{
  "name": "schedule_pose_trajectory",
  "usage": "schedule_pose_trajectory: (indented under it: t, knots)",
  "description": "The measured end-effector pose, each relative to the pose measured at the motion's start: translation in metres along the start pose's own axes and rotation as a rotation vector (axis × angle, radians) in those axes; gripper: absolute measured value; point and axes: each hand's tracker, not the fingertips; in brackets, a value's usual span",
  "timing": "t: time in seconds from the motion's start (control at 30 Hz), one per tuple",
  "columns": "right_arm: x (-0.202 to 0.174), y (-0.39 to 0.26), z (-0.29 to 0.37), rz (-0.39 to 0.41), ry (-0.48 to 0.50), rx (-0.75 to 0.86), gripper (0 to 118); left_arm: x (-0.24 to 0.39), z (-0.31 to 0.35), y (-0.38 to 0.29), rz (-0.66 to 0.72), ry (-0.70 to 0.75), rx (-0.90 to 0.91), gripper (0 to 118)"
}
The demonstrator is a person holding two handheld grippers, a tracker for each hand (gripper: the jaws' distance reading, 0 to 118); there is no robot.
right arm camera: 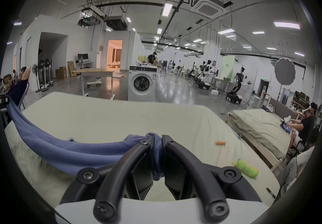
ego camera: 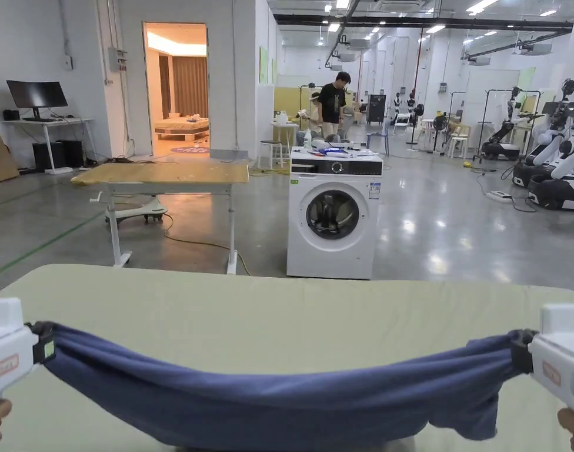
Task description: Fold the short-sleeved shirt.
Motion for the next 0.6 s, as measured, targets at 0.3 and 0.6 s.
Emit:
schedule_pose_trajectory:
  t: [0.3, 0.6]
  knots:
    - [0.006, -0.080, 0.053, 0.028, 0.008, -0.077, 8, -0.023, 0.069, -0.077, -0.008, 0.010, -0.046, 0]
    - [0.002, -0.153, 0.080, 0.065, 0.015, -0.226, 8, -0.046, 0.114, -0.150, 0.036, 0.007, -0.205, 0]
